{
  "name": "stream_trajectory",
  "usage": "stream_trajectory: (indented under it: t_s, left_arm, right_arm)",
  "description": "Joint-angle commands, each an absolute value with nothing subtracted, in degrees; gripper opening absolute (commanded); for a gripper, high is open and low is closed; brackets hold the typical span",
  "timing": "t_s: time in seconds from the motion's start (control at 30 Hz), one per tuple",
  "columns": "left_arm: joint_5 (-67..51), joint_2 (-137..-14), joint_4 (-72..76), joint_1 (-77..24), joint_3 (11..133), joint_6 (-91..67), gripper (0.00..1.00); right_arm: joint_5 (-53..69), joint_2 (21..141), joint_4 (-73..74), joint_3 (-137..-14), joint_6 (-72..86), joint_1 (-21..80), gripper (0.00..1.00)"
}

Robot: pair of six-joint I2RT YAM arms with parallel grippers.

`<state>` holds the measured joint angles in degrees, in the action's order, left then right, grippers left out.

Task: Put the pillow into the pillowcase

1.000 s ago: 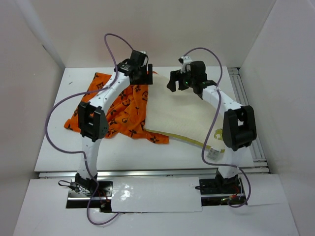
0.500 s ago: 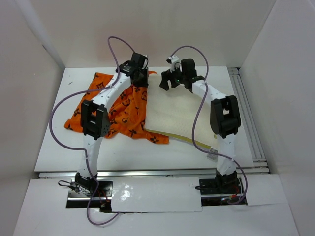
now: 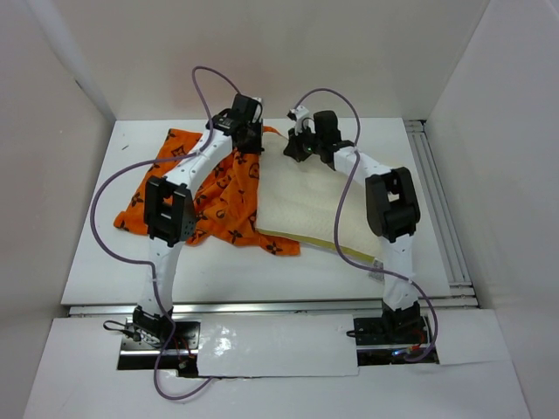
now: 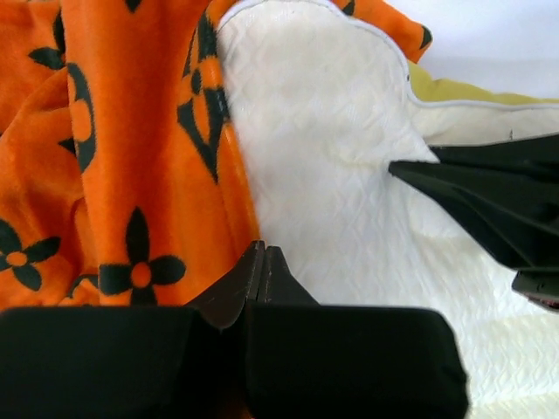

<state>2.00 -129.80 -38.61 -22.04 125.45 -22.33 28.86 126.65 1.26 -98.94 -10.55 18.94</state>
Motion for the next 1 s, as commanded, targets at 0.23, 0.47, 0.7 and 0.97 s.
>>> stream_trajectory:
  t_s: [0.23, 0.47, 0.7, 0.97]
  left_arm:
    - [3.2, -122.5, -30.4, -22.0, 118.7, -24.9, 0.00]
    - [7.9, -118.6, -35.9, -22.0, 117.6, -26.8, 0.28]
    - [4.8, -121.0, -35.2, -22.0, 117.3, -24.7, 0.80]
    - [3.6, -127.6, -38.2, -22.0, 123.3, -23.6, 0.52]
  right_arm:
    - [21.9, 115.1, -7.6, -86.6, -9.8, 21.4, 0.00]
    - [19.4, 114.5, -7.0, -86.6, -9.3, 22.0, 0.00]
    - [19.4, 115.0, -7.0, -87.1, -9.3, 22.0, 0.00]
    - [17.8, 115.0, -6.4, -87.6, -8.7, 22.0, 0.00]
